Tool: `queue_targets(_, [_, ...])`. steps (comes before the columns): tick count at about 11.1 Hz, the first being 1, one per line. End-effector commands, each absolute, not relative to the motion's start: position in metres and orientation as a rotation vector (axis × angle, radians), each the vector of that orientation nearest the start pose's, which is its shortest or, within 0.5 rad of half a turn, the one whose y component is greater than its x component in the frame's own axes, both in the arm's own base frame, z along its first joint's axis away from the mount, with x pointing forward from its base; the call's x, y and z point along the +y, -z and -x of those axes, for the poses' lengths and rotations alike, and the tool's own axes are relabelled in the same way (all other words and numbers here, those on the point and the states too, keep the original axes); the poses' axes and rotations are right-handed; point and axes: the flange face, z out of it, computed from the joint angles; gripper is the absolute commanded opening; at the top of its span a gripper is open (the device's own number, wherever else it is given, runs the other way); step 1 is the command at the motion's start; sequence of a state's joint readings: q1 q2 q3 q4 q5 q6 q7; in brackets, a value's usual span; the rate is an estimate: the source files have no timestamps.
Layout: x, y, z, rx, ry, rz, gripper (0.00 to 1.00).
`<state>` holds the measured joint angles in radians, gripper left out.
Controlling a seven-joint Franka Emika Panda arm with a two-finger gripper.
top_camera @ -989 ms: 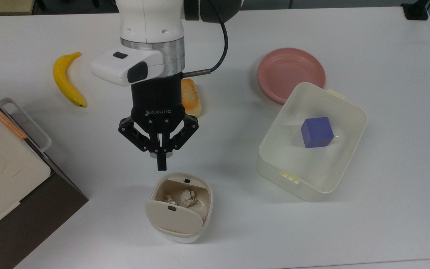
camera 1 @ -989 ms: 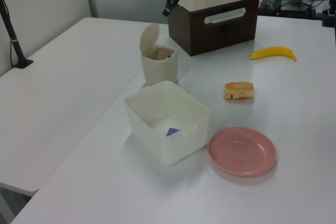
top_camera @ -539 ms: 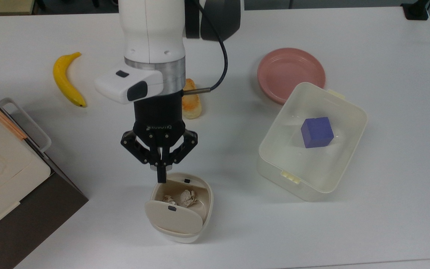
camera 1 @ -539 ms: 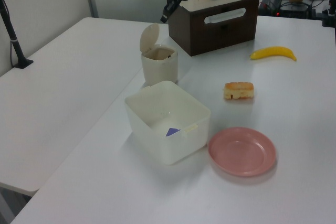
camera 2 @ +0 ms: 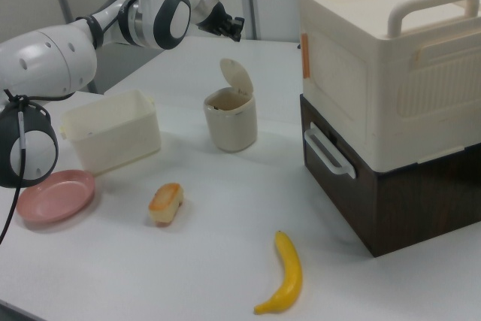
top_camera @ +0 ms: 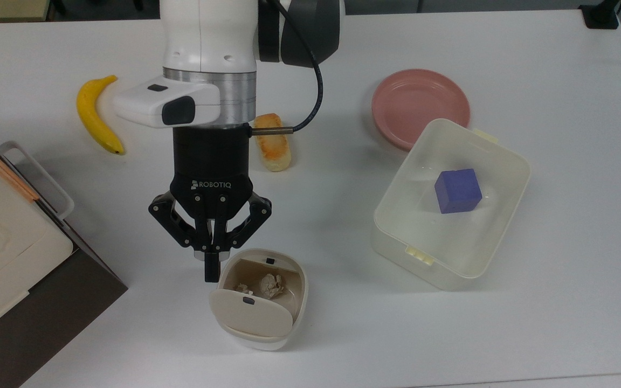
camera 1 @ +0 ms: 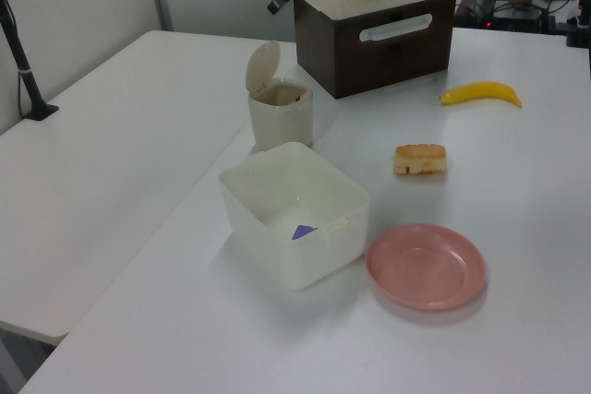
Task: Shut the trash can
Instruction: 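Lower the gripper behind the raised lid and press it forward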
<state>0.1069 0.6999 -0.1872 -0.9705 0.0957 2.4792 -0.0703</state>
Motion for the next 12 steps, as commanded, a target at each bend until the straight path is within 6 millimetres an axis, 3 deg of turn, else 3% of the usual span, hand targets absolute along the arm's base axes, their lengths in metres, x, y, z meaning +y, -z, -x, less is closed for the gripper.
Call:
queue_targets(1, [0.0,-0.559,-0.801,-0.128,1.419,2.907,0.0])
queue_targets(3, [-0.001,-0.546,-0.806,-0.144,1.487,2.891,0.0])
queue_targets(6, [-0.001,-0.527,-0.808,-0.16,1.445,2.916,0.0])
queue_targets(12, [0.013,-0.519,-0.801,-0.191,1.39,2.928,0.0])
